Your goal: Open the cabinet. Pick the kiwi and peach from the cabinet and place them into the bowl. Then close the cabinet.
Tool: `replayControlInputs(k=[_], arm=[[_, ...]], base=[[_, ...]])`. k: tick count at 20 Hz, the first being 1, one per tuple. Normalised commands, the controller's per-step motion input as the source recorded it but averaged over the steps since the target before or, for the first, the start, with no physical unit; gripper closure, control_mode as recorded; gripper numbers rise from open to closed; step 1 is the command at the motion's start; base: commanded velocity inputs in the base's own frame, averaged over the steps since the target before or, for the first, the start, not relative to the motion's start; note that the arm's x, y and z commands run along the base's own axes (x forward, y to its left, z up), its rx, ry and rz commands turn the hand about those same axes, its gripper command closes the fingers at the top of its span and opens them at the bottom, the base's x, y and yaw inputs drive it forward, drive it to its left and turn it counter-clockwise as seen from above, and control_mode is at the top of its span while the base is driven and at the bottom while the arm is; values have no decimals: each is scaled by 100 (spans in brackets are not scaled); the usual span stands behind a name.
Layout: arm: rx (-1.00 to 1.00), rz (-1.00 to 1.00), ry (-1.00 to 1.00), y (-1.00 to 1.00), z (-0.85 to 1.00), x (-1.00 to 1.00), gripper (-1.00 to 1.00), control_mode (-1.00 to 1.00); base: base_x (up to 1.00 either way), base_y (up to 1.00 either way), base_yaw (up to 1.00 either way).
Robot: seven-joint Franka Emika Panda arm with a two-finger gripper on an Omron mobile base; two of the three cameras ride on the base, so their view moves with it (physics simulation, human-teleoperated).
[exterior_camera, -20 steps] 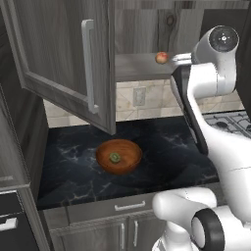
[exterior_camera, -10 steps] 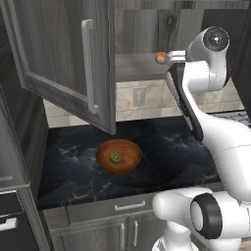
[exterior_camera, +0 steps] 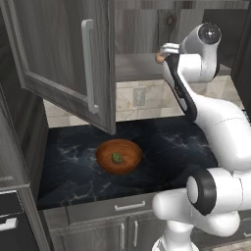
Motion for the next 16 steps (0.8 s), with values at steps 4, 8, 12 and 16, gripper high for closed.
replayControlInputs(k=[4,8,12,16], arm=[[11,0,0,10,0,55,-100,-100],[6,0,0,3,-3,54,-100,-100],[0,0,0,0,-3,42,-100,-100],[-1,0,0,0,-16,44,-100,-100]], base=[[0,0,0],[0,0,0],[0,0,0],[0,0,0]])
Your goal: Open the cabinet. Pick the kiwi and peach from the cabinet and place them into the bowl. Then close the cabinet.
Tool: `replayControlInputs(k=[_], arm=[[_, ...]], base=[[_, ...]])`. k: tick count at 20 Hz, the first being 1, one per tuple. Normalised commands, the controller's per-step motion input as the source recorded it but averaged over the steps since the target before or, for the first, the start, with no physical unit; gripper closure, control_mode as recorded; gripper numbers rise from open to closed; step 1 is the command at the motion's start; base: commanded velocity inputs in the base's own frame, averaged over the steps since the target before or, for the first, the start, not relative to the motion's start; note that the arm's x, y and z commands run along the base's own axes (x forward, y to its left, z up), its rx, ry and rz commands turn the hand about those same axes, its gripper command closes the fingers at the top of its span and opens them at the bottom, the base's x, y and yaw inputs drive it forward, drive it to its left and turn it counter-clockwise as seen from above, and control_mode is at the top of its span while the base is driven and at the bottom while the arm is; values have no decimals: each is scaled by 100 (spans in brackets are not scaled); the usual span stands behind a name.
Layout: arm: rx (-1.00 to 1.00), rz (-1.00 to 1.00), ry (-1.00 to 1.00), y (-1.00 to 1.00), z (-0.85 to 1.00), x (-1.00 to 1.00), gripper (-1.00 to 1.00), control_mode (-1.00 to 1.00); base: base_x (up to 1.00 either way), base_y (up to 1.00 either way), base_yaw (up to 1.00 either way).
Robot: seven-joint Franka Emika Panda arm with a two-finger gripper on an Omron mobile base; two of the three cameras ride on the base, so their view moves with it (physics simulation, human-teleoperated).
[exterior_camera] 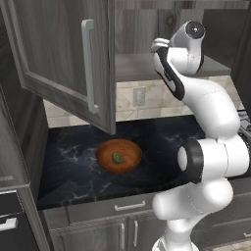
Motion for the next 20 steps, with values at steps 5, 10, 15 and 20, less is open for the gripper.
replayControlInputs(k=[5,10,15,20], arm=[[-1,0,0,0,-23,39,-100,-100],[0,0,1,0,-6,35,-100,-100],[0,0,0,0,-2,36,-100,-100],[0,0,7,0,-8,28,-100,-100]], base=[[0,0,0],[0,0,0],[0,0,0],[0,0,0]])
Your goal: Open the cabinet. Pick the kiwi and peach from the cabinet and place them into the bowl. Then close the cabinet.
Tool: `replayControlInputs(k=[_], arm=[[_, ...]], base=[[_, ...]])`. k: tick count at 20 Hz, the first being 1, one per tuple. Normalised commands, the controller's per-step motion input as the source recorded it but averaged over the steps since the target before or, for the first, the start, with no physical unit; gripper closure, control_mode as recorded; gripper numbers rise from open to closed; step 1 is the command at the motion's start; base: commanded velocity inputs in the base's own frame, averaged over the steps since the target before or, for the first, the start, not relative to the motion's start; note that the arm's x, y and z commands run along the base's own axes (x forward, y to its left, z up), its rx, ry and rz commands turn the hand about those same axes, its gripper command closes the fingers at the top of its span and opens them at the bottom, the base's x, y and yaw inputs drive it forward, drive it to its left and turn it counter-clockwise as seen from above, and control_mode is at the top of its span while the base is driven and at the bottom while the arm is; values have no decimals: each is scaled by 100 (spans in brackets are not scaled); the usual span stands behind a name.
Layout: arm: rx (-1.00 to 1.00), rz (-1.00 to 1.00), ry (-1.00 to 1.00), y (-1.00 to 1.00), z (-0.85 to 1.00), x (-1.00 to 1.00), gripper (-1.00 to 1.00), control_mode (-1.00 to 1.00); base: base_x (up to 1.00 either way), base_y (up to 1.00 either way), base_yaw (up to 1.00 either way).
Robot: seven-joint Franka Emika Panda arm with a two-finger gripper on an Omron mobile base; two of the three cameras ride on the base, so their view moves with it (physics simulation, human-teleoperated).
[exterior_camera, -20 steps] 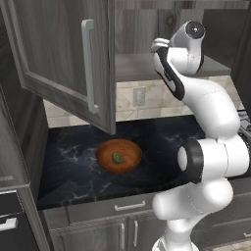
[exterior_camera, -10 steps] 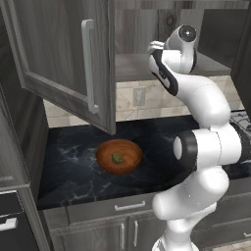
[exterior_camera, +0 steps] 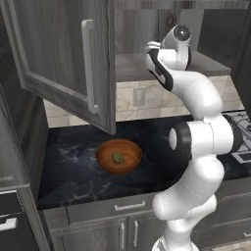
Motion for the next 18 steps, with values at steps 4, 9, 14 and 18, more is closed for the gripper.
replayControlInputs(k=[4,9,14,18], arm=[[-1,1,14,0,-26,13,-100,-100],[-2,1,8,0,-27,16,-100,-100],[-2,0,1,0,-23,22,100,-100],[0,0,-1,0,-1,0,100,-100]], base=[[0,0,0],[0,0,0],[0,0,0],[0,0,0]])
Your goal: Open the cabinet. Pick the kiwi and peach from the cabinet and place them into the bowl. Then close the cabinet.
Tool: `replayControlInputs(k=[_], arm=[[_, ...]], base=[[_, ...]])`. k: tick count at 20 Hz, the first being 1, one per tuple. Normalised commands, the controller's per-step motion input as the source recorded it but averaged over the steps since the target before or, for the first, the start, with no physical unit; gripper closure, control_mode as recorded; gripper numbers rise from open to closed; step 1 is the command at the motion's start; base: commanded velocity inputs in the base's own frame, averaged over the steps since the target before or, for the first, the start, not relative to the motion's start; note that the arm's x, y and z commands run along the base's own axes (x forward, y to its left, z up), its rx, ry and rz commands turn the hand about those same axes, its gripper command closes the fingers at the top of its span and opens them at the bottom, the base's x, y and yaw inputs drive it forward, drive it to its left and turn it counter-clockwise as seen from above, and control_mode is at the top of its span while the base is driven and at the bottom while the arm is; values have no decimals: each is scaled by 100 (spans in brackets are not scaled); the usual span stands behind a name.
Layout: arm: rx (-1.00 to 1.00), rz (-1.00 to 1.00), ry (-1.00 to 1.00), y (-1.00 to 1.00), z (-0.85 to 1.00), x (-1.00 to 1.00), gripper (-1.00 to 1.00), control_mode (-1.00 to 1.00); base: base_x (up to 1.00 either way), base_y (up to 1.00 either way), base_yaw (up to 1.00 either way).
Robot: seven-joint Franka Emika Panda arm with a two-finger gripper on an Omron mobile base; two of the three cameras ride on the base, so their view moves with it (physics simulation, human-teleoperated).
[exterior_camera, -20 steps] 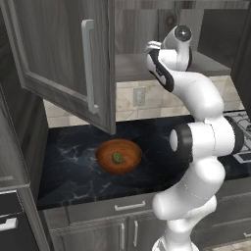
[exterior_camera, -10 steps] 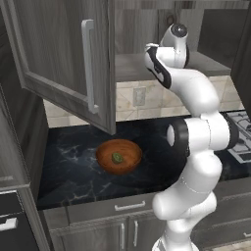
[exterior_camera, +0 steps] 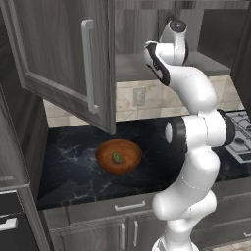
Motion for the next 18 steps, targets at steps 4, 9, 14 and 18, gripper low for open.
replayControlInputs(k=[4,9,14,18], arm=[[1,0,2,0,-1,-35,100,-100],[6,2,6,0,0,-95,100,-100],[7,2,4,0,-1,-100,100,-100],[1,8,5,13,-15,-100,100,-100]], base=[[0,0,0],[0,0,0],[0,0,0],[0,0,0]])
